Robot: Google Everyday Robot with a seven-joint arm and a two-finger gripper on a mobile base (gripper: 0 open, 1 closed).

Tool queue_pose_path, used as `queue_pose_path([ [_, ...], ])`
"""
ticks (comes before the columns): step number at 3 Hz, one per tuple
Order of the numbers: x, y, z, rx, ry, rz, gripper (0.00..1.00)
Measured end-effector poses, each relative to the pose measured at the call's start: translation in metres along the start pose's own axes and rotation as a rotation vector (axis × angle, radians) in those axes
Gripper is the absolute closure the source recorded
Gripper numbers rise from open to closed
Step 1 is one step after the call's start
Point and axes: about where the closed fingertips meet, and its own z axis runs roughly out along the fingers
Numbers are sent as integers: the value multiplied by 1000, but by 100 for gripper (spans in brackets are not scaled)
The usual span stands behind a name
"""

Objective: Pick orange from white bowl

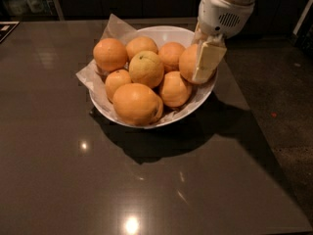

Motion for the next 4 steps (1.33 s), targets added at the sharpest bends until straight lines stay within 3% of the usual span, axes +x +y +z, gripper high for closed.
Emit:
queue_pose_path([
  [1,-5,4,-27,67,-64,4,100],
  [2,-11,17,-62,122,-162,-8,100],
  [3,-16,35,-82,107,-265,-37,100],
  [4,-22,35,-84,109,-285,-40,100],
])
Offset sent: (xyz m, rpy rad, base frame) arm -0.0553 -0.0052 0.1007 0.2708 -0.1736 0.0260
